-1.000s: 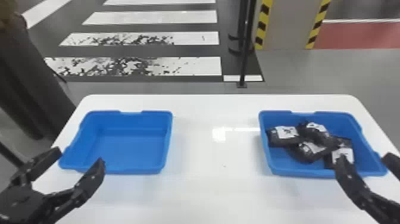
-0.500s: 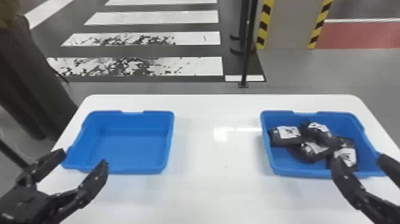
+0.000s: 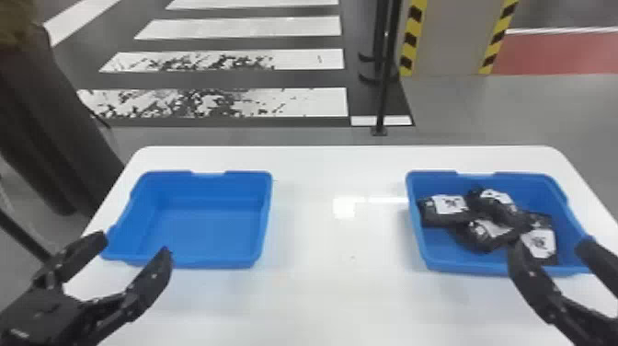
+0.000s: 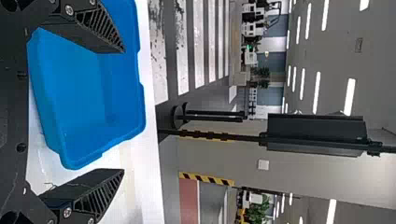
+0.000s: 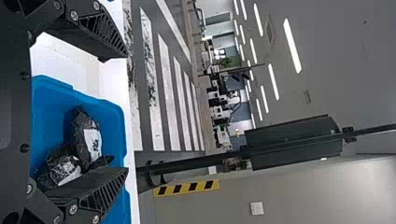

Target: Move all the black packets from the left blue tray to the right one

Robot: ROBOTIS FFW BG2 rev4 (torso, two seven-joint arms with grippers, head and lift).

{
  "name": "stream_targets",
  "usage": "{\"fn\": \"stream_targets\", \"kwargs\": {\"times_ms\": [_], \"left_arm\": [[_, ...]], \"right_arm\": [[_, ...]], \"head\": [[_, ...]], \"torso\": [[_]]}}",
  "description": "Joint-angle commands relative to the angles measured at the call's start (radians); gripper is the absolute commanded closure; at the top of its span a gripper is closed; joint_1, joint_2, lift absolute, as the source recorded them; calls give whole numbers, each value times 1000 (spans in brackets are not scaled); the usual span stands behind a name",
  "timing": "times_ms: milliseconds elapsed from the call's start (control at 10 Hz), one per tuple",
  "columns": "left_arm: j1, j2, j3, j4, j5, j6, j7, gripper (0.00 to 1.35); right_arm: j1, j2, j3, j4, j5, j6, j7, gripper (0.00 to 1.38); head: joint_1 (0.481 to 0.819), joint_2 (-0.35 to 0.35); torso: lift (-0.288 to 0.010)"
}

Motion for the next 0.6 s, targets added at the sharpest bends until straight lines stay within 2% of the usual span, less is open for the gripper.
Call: {"fn": "stream_targets", "kwargs": {"times_ms": [0,500], "left_arm": [[0,-4,0,0,2,3,1,130],[2,-4,-2,2,14,11,1,130]], "right_arm": [[-2,-1,1,0,-2,0,0,167],[-2,-2,1,3,-8,0,0,167]], "head": [[695,75],[695,74]], "torso": [[-140],[-140]]}}
